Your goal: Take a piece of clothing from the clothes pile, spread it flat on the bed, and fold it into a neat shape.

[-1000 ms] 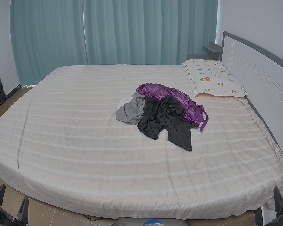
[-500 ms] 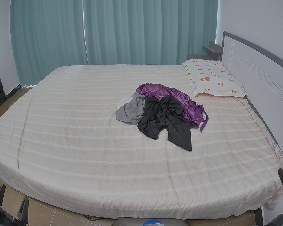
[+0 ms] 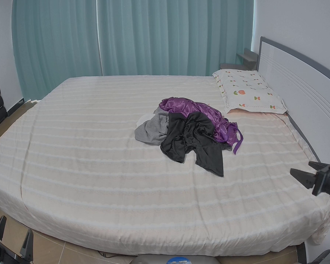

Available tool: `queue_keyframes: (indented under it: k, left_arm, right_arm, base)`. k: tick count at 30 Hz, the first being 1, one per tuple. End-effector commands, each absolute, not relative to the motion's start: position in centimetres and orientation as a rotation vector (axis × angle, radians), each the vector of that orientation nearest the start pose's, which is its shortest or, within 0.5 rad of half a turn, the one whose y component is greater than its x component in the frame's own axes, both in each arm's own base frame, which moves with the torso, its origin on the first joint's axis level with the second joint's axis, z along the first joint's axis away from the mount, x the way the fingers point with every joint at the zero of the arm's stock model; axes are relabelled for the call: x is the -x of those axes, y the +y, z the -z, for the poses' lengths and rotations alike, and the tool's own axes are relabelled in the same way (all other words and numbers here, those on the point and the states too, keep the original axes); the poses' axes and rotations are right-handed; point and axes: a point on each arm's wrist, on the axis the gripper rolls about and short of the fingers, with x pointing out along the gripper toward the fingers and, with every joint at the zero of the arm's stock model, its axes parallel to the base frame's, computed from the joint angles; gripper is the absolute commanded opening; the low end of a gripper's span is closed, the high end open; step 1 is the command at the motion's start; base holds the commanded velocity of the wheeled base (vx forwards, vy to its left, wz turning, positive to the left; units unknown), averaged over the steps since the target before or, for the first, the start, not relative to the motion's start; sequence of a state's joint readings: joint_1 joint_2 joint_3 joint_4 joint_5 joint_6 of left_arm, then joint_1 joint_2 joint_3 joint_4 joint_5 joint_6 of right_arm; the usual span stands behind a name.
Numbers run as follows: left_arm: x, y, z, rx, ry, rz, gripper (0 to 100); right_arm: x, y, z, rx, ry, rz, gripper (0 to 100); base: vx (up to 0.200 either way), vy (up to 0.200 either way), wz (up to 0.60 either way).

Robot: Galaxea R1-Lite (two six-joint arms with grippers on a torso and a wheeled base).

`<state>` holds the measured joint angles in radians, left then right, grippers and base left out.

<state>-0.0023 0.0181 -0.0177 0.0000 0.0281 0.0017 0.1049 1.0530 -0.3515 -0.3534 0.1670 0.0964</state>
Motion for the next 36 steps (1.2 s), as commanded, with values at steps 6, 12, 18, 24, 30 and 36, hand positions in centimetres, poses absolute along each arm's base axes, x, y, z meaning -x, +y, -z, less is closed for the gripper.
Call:
queue_keyframes:
  k: [6, 12, 18, 24, 30, 36]
  left_arm:
    - [2.3, 0.1, -7.5, -0.002, 0.0, -0.028, 100]
    - [2.3, 0.1, -7.5, -0.002, 0.0, -0.028, 100]
    - [2.3, 0.1, -7.5, -0.002, 0.0, -0.025, 100]
    - [2.3, 0.1, -7.5, -0.002, 0.0, -0.028, 100]
    - [2.3, 0.1, -7.5, -0.002, 0.0, -0.026, 100]
    - [2.3, 0.1, -7.5, -0.002, 0.0, -0.025, 100]
  right_arm:
    - [-29.8, 5.5, -12.4, -0.139, 0.521, -0.232, 100]
    - [-35.9, 8.3, -8.3, -0.227, 0.554, -0.178, 100]
    - [-40.7, 10.9, -3.9, -0.328, 0.569, -0.106, 100]
    - [-43.0, 12.3, 0.8, -0.365, 0.611, -0.064, 100]
    - [-43.5, 12.7, 3.4, -0.44, 0.651, -0.031, 100]
    - [-43.4, 12.7, 4.0, -0.535, 0.672, 0.003, 100]
  base:
    - [0.0, 0.0, 0.0]
    - [0.0, 0.0, 0.0]
    - [0.0, 0.0, 0.0]
    - [0.0, 0.0, 0.0]
    - [0.0, 0.0, 0.0]
    - [0.0, 0.0, 0.0]
